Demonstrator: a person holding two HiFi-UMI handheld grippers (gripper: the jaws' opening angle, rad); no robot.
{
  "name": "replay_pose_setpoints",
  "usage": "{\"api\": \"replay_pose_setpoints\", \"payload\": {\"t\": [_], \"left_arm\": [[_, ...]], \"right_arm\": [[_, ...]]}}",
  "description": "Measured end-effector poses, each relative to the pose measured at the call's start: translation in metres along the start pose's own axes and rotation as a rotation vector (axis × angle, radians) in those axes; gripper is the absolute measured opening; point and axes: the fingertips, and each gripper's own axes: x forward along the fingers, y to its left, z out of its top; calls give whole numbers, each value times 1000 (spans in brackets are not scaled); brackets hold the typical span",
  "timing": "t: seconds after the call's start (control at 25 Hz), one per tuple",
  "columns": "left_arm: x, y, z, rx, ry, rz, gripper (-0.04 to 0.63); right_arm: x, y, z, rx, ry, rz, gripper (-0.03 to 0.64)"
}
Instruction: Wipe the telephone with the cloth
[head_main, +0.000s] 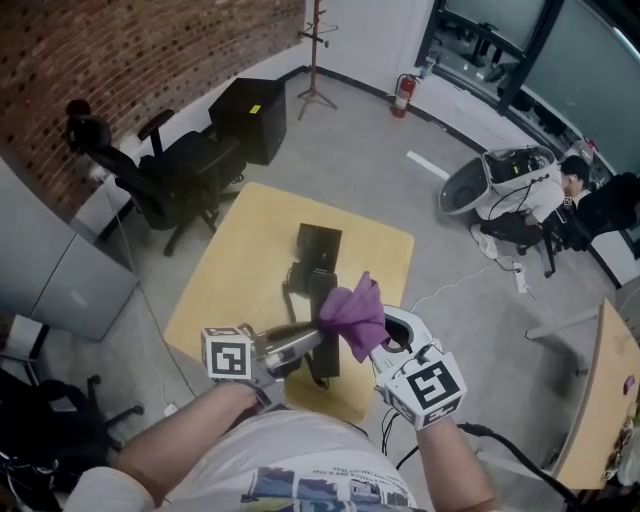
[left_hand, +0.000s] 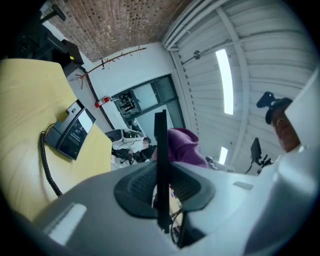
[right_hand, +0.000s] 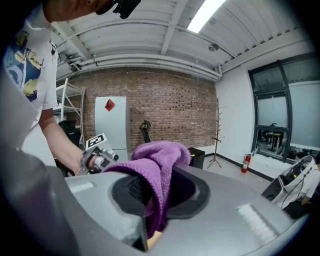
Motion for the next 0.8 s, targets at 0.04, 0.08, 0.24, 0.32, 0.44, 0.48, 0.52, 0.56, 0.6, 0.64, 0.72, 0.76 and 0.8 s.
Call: {"api": "replay_pose_setpoints", "payload": {"t": [0.04, 0.08, 0.24, 0.32, 0.44, 0.48, 0.52, 0.56, 0.6, 0.64, 0.72, 0.76, 0.8], "left_arm": [[0, -1, 2, 3, -7, 5, 80], [0, -2, 4, 5, -14, 10, 80], [1, -4, 12, 9, -35, 23, 80], [2, -6, 15, 10, -41, 24, 80], [3, -8, 17, 10, -45, 22, 80], [4, -8, 18, 9, -46, 20, 80], [5, -9, 18, 7, -46, 18, 80], [5, -10, 18, 4, -46, 16, 80], [6, -11, 18, 2, -44, 15, 80], [6, -11, 17, 2, -42, 13, 80], [7, -11, 16, 2, -38, 9, 80], [8, -11, 15, 3, -35, 7, 80], [8, -10, 13, 4, -31, 4, 80]], "right_arm": [[-3, 3, -5, 5, 6, 9, 43], [-6, 5, -9, 11, 11, 17, 43], [-19, 19, -26, 2, 45, 59, 43], [-25, 25, -33, -21, 69, 73, 43], [-34, 29, -40, -42, 85, 88, 43], [-37, 28, -39, -45, 87, 86, 43], [-40, 25, -37, -48, 89, 76, 43], [-42, 21, -32, -53, 89, 63, 43], [-43, 16, -26, -60, 83, 53, 43], [-44, 13, -19, -67, 71, 47, 43], [-41, 6, -4, -83, 45, 35, 43], [-39, 3, 4, -92, 28, 28, 43], [-35, -1, 13, -102, 12, 21, 43]]}}
